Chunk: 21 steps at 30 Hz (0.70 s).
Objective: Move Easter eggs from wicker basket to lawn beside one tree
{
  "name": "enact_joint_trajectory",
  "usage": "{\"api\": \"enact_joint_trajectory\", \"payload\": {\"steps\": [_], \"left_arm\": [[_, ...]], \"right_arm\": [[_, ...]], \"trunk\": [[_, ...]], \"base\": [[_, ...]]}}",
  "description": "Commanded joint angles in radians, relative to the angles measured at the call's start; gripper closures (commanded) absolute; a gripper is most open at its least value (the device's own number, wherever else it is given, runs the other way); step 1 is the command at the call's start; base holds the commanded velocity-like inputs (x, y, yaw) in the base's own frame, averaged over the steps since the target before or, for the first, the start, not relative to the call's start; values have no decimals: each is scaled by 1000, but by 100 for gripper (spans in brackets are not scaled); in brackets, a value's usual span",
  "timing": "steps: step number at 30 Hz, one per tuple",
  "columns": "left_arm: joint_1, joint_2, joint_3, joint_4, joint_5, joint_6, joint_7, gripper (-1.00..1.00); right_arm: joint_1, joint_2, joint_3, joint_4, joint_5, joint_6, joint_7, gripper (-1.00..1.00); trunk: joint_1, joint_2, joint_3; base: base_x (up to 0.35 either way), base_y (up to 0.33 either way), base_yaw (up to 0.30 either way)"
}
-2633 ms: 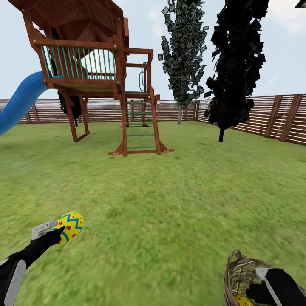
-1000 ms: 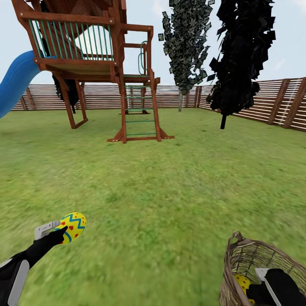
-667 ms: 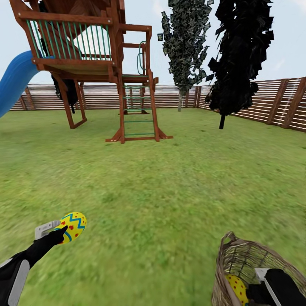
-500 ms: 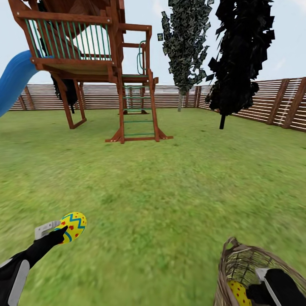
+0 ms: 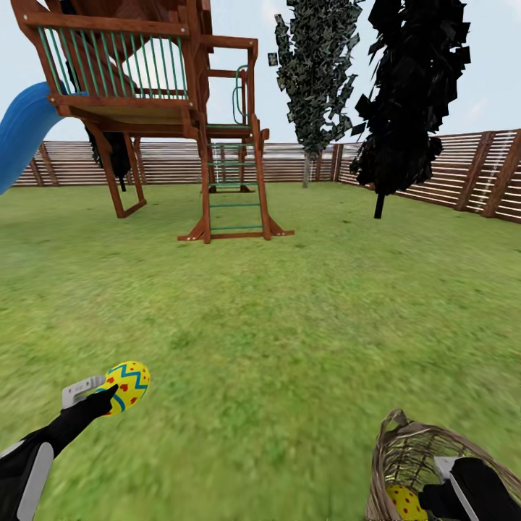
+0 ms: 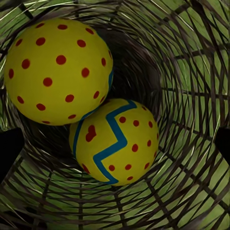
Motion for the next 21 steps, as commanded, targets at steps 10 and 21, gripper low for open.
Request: {"api": "enact_joint_trajectory", "payload": {"steps": [10,21], "left_arm": [[-1,1,1,-1,9,11,1,100],[-1,0,3,-4,9,9,-1,100]], "right_arm": [[0,0,-1,-1,7,4,8,-100],[0,-1,-5,2,-1,2,14,-100]], "trunk": [[4,-3,-40],[6,-4,-55]], "base": [[0,0,0],[0,0,0]]}}
